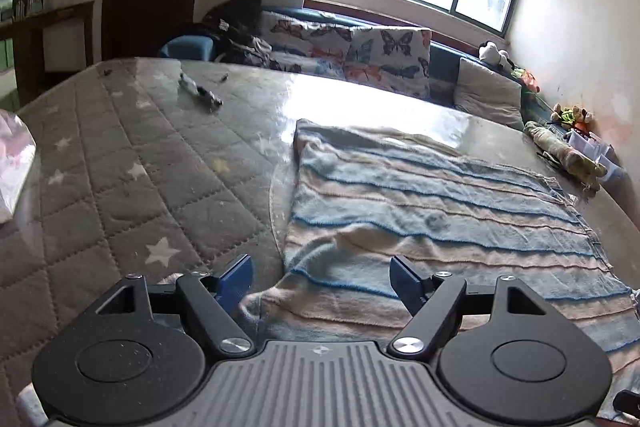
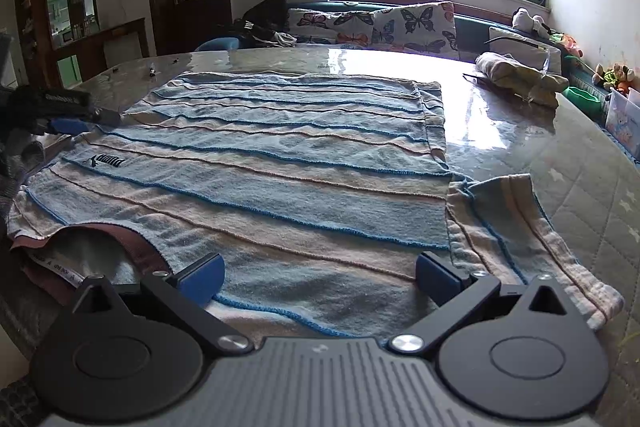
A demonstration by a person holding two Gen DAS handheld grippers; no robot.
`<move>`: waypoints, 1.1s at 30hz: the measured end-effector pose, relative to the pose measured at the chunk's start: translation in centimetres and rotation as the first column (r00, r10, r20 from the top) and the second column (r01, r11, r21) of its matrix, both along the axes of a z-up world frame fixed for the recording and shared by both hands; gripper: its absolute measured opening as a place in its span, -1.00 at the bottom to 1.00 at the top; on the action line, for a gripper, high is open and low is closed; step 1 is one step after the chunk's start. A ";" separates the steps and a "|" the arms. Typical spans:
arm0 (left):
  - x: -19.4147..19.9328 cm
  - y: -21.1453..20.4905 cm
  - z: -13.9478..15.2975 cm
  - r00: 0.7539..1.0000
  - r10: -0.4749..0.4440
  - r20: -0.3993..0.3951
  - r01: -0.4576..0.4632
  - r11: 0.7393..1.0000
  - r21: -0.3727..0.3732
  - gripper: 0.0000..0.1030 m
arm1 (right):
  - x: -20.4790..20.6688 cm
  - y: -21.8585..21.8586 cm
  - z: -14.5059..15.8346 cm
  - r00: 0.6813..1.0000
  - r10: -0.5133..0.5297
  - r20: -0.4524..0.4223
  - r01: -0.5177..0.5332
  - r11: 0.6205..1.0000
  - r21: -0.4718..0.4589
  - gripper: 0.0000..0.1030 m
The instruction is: Fold clothes
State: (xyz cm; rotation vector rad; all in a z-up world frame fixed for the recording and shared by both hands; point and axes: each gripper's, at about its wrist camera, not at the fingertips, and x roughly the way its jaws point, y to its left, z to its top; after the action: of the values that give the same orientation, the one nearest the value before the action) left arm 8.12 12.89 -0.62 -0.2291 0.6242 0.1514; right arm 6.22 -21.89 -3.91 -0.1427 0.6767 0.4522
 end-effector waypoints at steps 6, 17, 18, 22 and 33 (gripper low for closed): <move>1.5 0.2 -0.8 0.992 0.106 -0.067 -0.099 0.989 0.109 0.46 | 0.0 0.0 0.0 1.000 -0.004 -0.001 0.004 1.000 0.002 1.00; -1.9 1.9 0.2 0.989 0.145 -0.032 -0.141 0.984 0.107 0.56 | -0.2 -0.1 -0.1 1.000 -0.008 0.007 0.008 1.000 0.009 1.00; -2.7 2.2 0.4 0.988 0.152 -0.023 -0.149 0.984 0.102 0.58 | -0.2 -0.1 -0.1 1.000 -0.008 0.009 0.008 1.000 0.008 1.00; -6.4 3.2 0.5 0.981 0.193 0.008 -0.193 0.977 0.090 0.67 | -0.2 0.0 -0.2 1.000 -0.011 0.014 0.011 1.000 0.007 1.00; -11.8 5.2 -1.0 0.957 0.289 -0.029 -0.287 0.957 0.045 0.58 | -0.3 0.0 -0.2 1.000 -0.015 0.013 0.015 1.000 0.008 1.00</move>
State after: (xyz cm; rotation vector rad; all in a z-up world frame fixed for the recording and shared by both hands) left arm -3.67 18.06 -1.59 -0.2787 0.6204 0.4499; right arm 5.92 -21.88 -4.08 -0.1330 0.6623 0.4394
